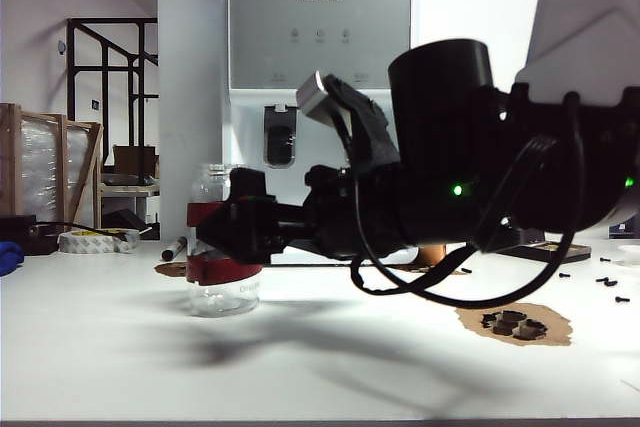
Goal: Pick up the water bottle with two loops of red belts, then reach the front water dispenser and gently press the gray-black baffle horizontally to get a little water.
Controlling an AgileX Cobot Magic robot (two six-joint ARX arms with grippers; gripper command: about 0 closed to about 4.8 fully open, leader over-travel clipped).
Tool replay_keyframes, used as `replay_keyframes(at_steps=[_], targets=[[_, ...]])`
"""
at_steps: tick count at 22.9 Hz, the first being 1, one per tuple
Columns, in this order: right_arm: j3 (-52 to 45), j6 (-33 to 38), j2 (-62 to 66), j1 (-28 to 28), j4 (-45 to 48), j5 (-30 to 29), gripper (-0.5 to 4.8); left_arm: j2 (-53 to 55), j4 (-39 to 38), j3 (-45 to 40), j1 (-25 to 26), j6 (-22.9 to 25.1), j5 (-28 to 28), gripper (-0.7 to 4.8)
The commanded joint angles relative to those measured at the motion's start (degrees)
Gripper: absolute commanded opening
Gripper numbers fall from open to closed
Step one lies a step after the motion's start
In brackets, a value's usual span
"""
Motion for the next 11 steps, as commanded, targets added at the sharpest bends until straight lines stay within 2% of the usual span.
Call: replay_keyframes(at_steps=[1, 11], targets=[[1.0, 0.0, 0.4, 0.2, 0.8, -0.7, 4.79, 0.2, -0.8, 0.2, 0.0, 0.0, 0.2, -0.04], [4.5, -2.0, 3.4, 0.1, -0.9, 1.9, 4.79, 0.2, -3.1, 0.7, 0.0, 0.5, 0.2, -0.04]])
